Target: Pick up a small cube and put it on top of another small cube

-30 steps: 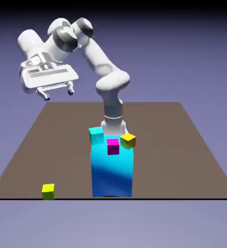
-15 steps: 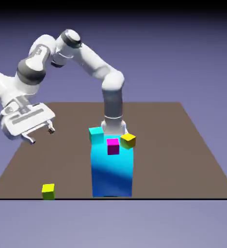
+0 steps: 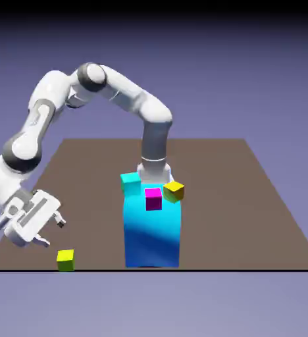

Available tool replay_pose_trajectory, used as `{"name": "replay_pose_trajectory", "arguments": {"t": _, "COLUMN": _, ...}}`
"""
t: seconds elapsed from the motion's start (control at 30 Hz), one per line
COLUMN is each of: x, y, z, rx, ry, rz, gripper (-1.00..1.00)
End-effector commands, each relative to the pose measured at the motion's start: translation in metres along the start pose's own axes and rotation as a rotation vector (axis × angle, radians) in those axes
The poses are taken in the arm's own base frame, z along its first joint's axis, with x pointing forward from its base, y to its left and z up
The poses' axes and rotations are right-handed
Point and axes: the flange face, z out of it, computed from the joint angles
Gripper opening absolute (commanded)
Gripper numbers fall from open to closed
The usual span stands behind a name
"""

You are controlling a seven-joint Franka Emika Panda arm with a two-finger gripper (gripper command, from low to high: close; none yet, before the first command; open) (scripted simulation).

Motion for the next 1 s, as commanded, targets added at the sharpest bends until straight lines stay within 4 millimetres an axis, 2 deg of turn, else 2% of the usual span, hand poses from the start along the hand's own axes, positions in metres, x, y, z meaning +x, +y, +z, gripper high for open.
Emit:
{"name": "replay_pose_trajectory", "arguments": {"t": 0.0, "x": -0.005, "y": 0.005, "z": 0.004, "rx": 0.011, "ry": -0.02, "rz": -0.018, "gripper": 0.0}}
{"name": "replay_pose_trajectory", "arguments": {"t": 0.2, "x": -0.031, "y": 0.028, "z": 0.021, "rx": 0.075, "ry": -0.143, "rz": -0.131, "gripper": 0.0}}
{"name": "replay_pose_trajectory", "arguments": {"t": 0.3, "x": -0.035, "y": 0.031, "z": 0.022, "rx": 0.087, "ry": -0.168, "rz": -0.153, "gripper": 0.0}}
{"name": "replay_pose_trajectory", "arguments": {"t": 0.4, "x": -0.052, "y": 0.038, "z": 0.078, "rx": 0.086, "ry": -0.168, "rz": -0.152, "gripper": 0.0}}
{"name": "replay_pose_trajectory", "arguments": {"t": 0.43, "x": -0.054, "y": 0.038, "z": 0.085, "rx": 0.086, "ry": -0.168, "rz": -0.152, "gripper": 0.0}}
{"name": "replay_pose_trajectory", "arguments": {"t": 0.47, "x": -0.054, "y": 0.038, "z": 0.085, "rx": 0.086, "ry": -0.168, "rz": -0.152, "gripper": -1.0}}
{"name": "replay_pose_trajectory", "arguments": {"t": 0.5, "x": -0.054, "y": 0.038, "z": 0.085, "rx": 0.086, "ry": -0.168, "rz": -0.152, "gripper": -1.0}}
{"name": "replay_pose_trajectory", "arguments": {"t": 0.6, "x": -0.037, "y": 0.032, "z": 0.029, "rx": 0.087, "ry": -0.167, "rz": -0.153, "gripper": -1.0}}
{"name": "replay_pose_trajectory", "arguments": {"t": 0.63, "x": -0.028, "y": 0.024, "z": 0.011, "rx": 0.081, "ry": -0.148, "rz": -0.164, "gripper": -1.0}}
{"name": "replay_pose_trajectory", "arguments": {"t": 0.8, "x": 0.021, "y": -0.041, "z": -0.075, "rx": 0.028, "ry": -0.027, "rz": -0.258, "gripper": -1.0}}
{"name": "replay_pose_trajectory", "arguments": {"t": 0.97, "x": 0.066, "y": -0.118, "z": -0.138, "rx": -0.015, "ry": 0.029, "rz": -0.352, "gripper": -1.0}}
